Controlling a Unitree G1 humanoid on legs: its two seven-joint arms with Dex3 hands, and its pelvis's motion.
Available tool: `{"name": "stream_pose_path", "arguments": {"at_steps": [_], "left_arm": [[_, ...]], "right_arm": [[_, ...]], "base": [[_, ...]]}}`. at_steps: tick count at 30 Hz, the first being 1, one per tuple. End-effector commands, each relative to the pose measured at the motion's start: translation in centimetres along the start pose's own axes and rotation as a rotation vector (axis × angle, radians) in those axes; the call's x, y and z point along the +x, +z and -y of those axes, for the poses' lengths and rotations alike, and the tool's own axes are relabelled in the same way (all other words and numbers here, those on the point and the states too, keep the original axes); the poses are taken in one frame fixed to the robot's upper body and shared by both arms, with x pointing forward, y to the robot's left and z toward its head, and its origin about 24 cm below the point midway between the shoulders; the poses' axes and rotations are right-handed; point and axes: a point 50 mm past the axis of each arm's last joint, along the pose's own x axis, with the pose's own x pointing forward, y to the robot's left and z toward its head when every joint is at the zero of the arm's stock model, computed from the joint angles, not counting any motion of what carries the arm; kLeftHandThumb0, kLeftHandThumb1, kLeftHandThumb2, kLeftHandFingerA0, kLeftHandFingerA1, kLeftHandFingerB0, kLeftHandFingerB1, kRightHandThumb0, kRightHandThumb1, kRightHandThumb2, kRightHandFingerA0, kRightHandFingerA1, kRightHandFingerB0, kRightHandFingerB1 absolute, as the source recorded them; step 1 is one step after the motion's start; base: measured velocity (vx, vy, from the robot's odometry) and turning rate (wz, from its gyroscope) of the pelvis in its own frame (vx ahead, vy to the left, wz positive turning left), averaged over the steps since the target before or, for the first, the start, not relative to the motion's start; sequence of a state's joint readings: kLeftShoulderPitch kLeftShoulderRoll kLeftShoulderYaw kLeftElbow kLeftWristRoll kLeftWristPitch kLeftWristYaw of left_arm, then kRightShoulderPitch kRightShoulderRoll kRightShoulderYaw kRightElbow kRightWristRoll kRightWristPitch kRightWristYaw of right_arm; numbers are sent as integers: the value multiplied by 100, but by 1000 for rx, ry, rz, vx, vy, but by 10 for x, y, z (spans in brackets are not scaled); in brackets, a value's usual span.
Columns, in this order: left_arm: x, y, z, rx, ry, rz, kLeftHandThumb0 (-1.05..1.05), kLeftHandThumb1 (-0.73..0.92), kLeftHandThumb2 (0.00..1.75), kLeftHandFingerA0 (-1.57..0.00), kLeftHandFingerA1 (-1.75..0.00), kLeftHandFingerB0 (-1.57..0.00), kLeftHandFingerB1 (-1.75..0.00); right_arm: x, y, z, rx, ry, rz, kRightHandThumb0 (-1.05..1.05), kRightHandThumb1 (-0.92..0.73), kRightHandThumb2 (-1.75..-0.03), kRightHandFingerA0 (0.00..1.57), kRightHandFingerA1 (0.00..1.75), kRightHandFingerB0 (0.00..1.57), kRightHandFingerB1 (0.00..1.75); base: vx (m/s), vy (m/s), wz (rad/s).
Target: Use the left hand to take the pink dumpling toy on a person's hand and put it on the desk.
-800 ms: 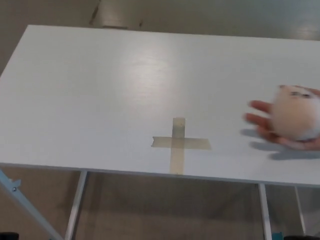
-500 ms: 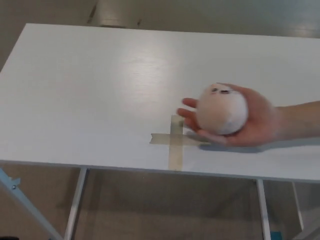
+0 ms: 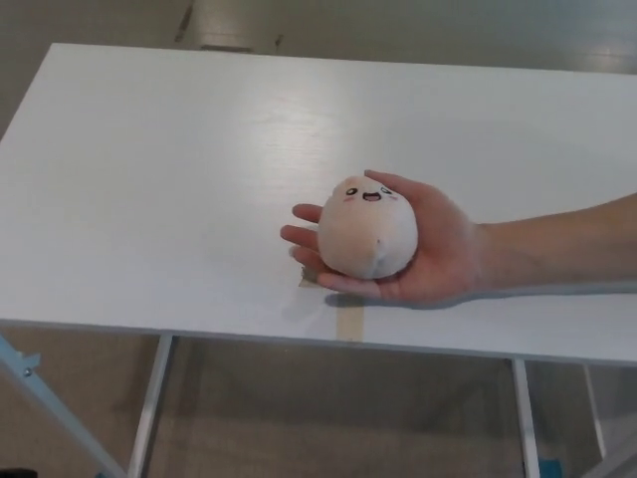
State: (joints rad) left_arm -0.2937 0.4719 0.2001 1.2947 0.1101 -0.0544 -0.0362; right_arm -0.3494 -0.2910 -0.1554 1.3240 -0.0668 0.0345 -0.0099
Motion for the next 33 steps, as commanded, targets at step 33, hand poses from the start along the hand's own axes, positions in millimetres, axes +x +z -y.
{"name": "stream_pose_path", "arguments": {"at_steps": [33], "left_arm": [[-57,22,19,219,-225,635,-46,45,73,-57,-53,-43,-46]], "right_arm": [[0,0,7,-23,-13,-7,-23,-68,-60,65,45,54,42]], "base": [[0,0,0]]}}
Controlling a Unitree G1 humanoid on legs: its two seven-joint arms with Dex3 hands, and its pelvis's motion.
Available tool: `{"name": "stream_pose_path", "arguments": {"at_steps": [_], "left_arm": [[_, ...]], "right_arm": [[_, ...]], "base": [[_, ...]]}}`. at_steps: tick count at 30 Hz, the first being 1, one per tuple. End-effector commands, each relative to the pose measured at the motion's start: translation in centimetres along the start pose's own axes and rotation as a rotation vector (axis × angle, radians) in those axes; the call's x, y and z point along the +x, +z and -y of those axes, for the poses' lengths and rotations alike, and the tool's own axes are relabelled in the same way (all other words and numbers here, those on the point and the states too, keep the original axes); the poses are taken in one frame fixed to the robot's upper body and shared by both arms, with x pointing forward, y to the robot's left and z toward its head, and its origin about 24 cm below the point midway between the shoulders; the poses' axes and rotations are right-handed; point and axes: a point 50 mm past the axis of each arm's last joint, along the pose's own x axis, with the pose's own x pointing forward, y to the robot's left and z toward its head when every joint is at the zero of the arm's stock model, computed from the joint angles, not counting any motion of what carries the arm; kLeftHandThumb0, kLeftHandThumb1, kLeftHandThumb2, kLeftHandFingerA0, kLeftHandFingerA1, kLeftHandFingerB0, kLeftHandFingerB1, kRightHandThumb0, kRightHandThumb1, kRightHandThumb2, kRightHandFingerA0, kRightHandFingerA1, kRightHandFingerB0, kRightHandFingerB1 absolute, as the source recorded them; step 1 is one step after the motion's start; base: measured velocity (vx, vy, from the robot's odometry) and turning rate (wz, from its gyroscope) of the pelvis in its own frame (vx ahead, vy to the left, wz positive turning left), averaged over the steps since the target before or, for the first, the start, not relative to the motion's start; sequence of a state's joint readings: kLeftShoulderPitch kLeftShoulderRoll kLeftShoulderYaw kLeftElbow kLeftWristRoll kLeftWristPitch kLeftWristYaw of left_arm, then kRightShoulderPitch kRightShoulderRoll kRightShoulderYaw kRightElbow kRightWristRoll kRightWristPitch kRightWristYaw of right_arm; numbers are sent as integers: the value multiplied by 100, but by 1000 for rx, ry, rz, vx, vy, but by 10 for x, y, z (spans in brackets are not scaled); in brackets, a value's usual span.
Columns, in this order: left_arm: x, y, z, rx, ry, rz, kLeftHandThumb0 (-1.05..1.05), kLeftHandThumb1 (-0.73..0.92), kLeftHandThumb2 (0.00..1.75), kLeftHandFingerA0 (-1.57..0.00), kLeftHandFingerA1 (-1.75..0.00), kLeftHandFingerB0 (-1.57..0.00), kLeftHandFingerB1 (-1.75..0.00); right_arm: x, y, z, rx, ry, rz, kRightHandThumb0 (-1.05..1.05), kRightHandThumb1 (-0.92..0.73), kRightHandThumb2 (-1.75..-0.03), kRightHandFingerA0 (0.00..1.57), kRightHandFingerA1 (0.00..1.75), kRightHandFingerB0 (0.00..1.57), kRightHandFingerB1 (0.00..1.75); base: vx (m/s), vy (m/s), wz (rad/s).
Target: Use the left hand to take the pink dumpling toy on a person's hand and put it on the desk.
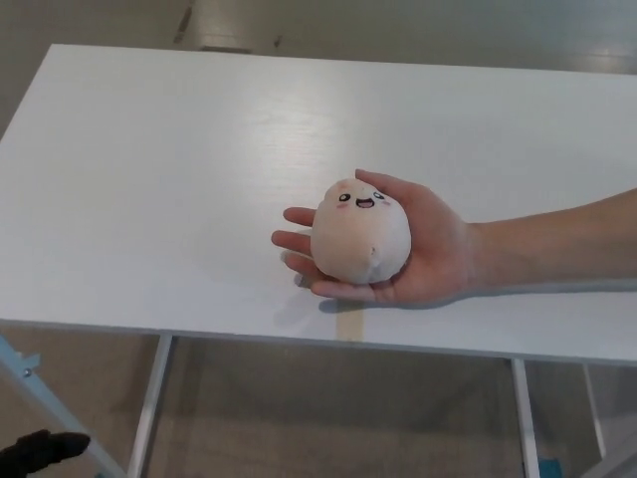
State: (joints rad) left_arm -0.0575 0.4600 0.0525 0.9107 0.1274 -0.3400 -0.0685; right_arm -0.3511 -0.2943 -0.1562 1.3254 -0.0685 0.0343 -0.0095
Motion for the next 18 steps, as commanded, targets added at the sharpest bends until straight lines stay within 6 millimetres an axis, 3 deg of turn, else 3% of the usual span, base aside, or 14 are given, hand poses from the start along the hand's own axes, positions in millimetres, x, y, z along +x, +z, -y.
{"name": "stream_pose_path", "arguments": {"at_steps": [1,4,8,9,18], "left_arm": [[-37,22,0,11,-115,250,-40,52,56,-61,-43,-48,-37],[-48,30,0,13,-153,300,-40,52,56,-60,-43,-47,-37],[-81,57,4,36,-279,446,-40,49,55,-60,-44,-48,-37],[-93,68,5,44,-312,505,-46,43,70,-54,-52,-44,-46],[-152,123,-4,77,-359,797,-46,41,68,-57,-52,-47,-46]], "right_arm": [[0,1,6,-28,-10,-7,-23,-68,-60,65,44,54,42],[0,3,5,-36,-9,-4,-23,-67,-60,65,44,54,42],[0,3,5,-39,-8,0,-23,-67,-60,65,45,54,42],[0,3,5,-37,-7,2,-23,-67,-60,65,45,54,42],[0,5,4,-31,-4,7,-22,-67,-60,65,45,54,42]], "base": [[0,0,0],[0,0,0],[0,0,0],[0,0,0],[0,0,0]]}}
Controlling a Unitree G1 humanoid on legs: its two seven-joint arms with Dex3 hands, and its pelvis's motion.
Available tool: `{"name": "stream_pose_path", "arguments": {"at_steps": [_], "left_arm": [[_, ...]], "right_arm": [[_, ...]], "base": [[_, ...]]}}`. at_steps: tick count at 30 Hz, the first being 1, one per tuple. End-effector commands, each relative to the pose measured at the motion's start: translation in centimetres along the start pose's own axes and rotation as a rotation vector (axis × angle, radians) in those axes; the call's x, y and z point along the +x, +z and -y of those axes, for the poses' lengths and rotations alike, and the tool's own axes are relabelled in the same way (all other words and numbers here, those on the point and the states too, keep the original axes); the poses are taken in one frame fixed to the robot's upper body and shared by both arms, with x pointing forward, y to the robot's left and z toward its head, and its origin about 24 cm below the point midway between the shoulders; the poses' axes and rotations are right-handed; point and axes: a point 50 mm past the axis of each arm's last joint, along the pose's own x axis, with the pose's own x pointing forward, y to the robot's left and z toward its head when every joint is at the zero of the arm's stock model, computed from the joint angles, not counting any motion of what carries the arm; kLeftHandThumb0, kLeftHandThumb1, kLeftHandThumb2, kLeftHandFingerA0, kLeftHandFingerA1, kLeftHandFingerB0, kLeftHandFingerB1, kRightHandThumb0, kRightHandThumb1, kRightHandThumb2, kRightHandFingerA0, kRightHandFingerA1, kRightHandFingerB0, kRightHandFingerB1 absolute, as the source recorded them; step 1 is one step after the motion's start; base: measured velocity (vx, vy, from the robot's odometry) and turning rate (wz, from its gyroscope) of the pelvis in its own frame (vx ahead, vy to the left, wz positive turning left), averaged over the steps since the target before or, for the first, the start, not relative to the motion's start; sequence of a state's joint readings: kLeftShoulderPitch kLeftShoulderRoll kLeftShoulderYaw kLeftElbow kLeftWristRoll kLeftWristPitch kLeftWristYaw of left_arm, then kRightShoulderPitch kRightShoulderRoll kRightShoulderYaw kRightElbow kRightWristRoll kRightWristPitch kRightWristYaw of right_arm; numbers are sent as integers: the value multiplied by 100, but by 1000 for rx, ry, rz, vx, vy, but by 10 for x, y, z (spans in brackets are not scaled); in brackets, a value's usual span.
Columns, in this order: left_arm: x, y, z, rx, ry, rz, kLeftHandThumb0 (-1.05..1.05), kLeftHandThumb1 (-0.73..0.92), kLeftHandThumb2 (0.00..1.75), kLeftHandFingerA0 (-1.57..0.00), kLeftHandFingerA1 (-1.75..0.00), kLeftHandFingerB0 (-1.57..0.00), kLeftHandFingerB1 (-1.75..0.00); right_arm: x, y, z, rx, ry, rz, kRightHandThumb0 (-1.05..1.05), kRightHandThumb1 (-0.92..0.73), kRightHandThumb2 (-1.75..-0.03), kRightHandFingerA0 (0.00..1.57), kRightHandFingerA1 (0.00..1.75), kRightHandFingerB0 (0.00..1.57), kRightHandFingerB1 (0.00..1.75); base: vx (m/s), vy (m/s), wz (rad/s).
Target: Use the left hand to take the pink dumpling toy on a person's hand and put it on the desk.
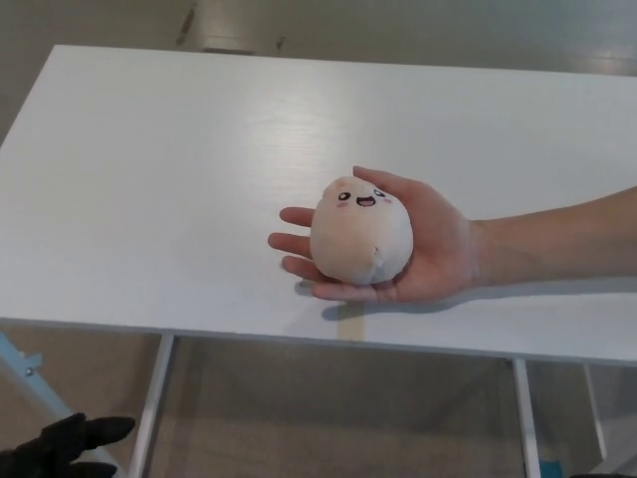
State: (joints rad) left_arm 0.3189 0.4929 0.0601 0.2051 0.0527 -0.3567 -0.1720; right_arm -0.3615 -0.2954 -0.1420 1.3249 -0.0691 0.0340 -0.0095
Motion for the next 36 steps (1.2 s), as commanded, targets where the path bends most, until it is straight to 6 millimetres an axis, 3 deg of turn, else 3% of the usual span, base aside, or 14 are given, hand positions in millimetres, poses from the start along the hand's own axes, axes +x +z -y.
{"name": "stream_pose_path", "arguments": {"at_steps": [1,9,14,16,17,20,23,24,30,36], "left_arm": [[-61,106,-5,6,-247,456,-46,41,68,-57,-52,-47,-46],[-83,149,-19,3,-224,679,-46,40,69,-60,-55,-46,-47],[-103,197,-36,43,-198,923,-46,39,69,-61,-57,-46,-47],[-107,205,-39,50,-190,969,-47,39,68,-62,-58,-47,-48],[-109,213,-42,47,-183,1014,-39,45,53,-66,-51,-51,-41],[-112,229,-47,41,-173,1106,-38,44,53,-66,-51,-51,-41],[-108,250,-57,94,-141,1197,-38,44,53,-65,-50,-51,-41],[-103,254,-61,125,-124,1204,-45,39,67,-60,-56,-46,-48],[-80,275,-76,256,-49,1193,-50,39,69,-58,-55,-43,-46],[-41,310,-85,325,-18,1156,-53,40,70,-52,-52,-38,-43]], "right_arm": [[0,0,5,-17,-7,-5,-22,-67,-60,65,45,54,42],[0,0,6,-28,-5,-6,-22,-67,-60,65,45,53,42],[0,-3,6,-20,3,-17,-23,-67,-60,64,45,53,42],[0,-3,6,-20,4,-19,-23,-67,-60,64,44,53,42],[0,-3,6,-24,5,-20,-23,-67,-60,64,44,53,42],[0,-3,6,-34,6,-21,-23,-67,-60,64,44,53,41],[0,-1,8,-24,5,-16,-23,-67,-60,64,44,53,41],[0,-1,8,-20,5,-17,-23,-67,-60,64,44,54,42],[0,0,7,-1,13,-11,-23,-67,-60,63,44,55,42],[0,0,7,-11,10,-16,-23,-67,-60,65,44,55,42]], "base": [[0,0,0],[0,0,0],[0,0,0],[0,0,0],[0,0,0],[0,0,0],[0,0,0],[0,0,0],[0,0,0],[0,0,1]]}}
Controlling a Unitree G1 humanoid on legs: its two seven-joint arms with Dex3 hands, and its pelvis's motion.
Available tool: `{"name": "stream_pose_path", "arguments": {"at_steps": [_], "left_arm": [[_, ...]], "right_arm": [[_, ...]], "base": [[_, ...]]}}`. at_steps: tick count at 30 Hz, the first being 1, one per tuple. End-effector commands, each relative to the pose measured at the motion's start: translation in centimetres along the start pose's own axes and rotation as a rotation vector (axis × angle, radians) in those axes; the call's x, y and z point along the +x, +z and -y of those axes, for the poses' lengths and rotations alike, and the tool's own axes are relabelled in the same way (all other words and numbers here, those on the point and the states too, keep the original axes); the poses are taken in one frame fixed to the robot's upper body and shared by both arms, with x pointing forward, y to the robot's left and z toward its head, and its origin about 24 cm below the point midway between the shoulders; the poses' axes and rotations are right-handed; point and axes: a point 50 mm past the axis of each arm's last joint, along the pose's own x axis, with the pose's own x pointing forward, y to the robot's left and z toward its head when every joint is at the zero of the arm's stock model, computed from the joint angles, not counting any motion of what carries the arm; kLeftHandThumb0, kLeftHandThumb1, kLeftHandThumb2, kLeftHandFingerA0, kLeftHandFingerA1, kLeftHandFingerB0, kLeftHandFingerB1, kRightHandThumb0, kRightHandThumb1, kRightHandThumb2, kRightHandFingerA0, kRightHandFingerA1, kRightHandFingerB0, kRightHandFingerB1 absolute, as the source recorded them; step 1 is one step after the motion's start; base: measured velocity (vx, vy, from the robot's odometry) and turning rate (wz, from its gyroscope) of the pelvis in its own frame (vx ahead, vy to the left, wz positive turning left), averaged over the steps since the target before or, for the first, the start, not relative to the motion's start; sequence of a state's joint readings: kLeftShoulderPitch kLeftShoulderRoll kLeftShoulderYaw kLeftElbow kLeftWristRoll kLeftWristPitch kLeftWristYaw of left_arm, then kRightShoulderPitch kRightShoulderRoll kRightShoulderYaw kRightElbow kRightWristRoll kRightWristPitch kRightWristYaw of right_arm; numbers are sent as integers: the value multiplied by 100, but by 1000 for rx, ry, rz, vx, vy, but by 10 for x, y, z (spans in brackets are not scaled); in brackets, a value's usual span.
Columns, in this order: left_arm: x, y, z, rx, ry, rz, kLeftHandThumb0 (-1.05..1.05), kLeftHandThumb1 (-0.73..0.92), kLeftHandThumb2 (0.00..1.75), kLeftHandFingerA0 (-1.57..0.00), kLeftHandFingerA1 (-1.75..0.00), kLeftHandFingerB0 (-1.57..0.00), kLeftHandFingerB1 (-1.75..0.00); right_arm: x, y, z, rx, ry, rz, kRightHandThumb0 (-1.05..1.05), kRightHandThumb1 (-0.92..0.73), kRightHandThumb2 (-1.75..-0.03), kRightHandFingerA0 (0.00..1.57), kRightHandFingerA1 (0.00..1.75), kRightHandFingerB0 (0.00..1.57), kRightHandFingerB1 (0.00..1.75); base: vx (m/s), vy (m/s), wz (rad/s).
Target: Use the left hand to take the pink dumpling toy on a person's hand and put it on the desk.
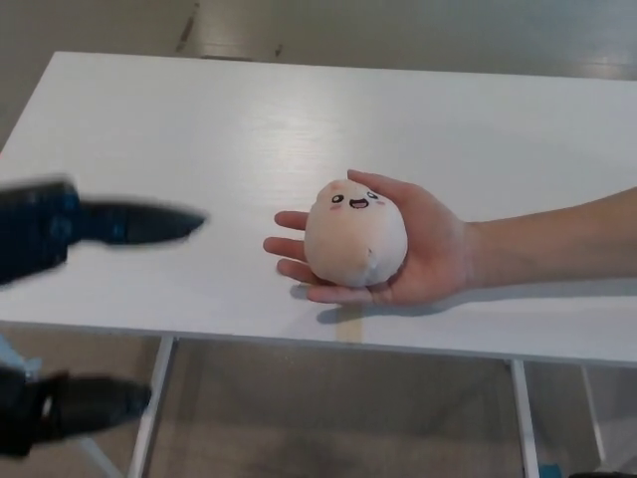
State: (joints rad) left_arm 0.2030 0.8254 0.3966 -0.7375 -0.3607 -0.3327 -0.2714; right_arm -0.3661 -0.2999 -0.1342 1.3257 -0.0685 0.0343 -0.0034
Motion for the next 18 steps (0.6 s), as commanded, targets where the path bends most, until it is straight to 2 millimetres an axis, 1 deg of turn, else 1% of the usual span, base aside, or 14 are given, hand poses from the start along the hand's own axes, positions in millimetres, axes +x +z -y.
{"name": "stream_pose_path", "arguments": {"at_steps": [1,2,3,4,5,6,7,10,11,12,15,16,17,18], "left_arm": [[72,4,-28,3,-17,92,-53,40,70,-51,-51,-37,-43],[75,3,-29,9,-19,89,-53,40,70,-51,-51,-37,-43],[83,0,-30,23,-26,79,-53,40,70,-50,-51,-37,-43],[83,0,-30,23,-26,79,-53,40,70,-50,-51,-37,-43],[97,-7,-30,44,-40,56,-52,40,70,-50,-51,-37,-43],[104,-12,-29,55,-46,43,-53,40,70,-49,-50,-36,-42],[117,-21,-26,74,-64,22,-53,40,70,-50,-50,-35,-42],[128,-28,-23,91,-88,5,-54,40,70,-49,-50,-34,-42],[135,-33,-20,106,-106,-7,-54,40,70,-48,-50,-33,-42],[148,-44,-13,152,-148,-41,-47,46,54,-50,-40,-36,-33],[163,-58,-4,218,-205,-84,-48,46,54,-46,-39,-34,-32],[170,-66,2,266,-238,-121,-55,39,68,-37,-45,-29,-39],[170,-66,2,266,-238,-121,-55,39,68,-37,-45,-29,-39],[176,-72,8,308,-267,-155,-55,39,67,-36,-44,-29,-39]], "right_arm": [[0,-2,6,-2,7,-19,-23,-67,-60,65,45,55,42],[0,-2,6,-1,8,-19,-23,-67,-60,65,45,55,42],[0,-1,7,2,9,-18,-23,-67,-60,65,45,56,42],[0,-1,7,2,9,-18,-23,-67,-60,65,45,56,42],[0,-1,7,5,10,-17,-23,-67,-60,66,45,56,42],[0,-1,7,2,12,-17,-23,-67,-60,66,45,56,43],[0,-1,7,-1,15,-16,-23,-67,-60,66,45,57,43],[0,-1,7,-5,13,-17,-22,-67,-60,67,45,57,43],[0,-1,7,-4,12,-16,-22,-67,-60,67,45,57,43],[0,-1,7,-4,13,-18,-22,-67,-60,67,45,58,43],[0,-1,6,-5,13,-20,-22,-67,-59,67,45,58,44],[0,-1,6,-3,15,-18,-22,-67,-59,67,45,58,44],[0,-1,6,-3,15,-18,-22,-67,-59,67,45,58,44],[0,-1,6,-1,16,-16,-22,-67,-59,67,46,58,44]], "base": [[0,0,0],[0,0,0],[0,0,0],[0,0,8],[0,0,0],[0,0,0],[0,0,0],[0,0,0],[0,0,0],[0,0,0],[0,0,0],[0,0,0],[0,0,0],[0,0,0]]}}
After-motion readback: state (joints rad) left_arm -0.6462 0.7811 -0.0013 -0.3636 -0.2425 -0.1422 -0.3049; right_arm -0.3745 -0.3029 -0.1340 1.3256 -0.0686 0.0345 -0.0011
